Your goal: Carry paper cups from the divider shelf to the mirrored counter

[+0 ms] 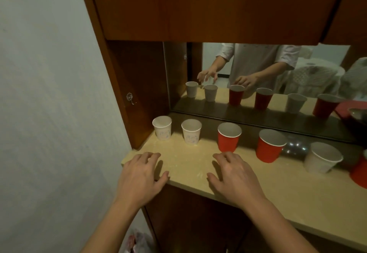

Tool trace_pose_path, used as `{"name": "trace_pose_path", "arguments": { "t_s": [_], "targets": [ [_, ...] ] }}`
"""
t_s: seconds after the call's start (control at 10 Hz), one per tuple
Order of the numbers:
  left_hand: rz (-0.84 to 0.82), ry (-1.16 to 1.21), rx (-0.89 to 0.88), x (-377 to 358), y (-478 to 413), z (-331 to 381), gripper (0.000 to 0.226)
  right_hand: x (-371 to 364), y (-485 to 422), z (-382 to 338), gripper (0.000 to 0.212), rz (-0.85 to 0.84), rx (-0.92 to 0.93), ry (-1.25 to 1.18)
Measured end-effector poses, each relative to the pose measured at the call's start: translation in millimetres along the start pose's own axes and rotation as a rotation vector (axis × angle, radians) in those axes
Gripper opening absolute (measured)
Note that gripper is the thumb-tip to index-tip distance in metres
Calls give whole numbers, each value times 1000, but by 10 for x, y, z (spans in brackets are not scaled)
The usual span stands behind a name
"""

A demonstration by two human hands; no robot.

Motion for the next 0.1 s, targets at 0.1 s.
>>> {"name": "trace_pose_path", "arguments": {
  "t_s": [0.1],
  "targets": [
    [13, 11, 30, 70, 143, 28, 66, 49, 47, 71, 59, -5, -1, 39]
  ]
}}
Point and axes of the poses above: each hand's wrist, its own y-axis away from the middle knuckle, its own x-axis out of the back of the hand, z = x × y, the point moved 10 cm from there along -y, towards the middle knuckle, and after that the axes turned 15 degrees about y, right-handed, at the moved point
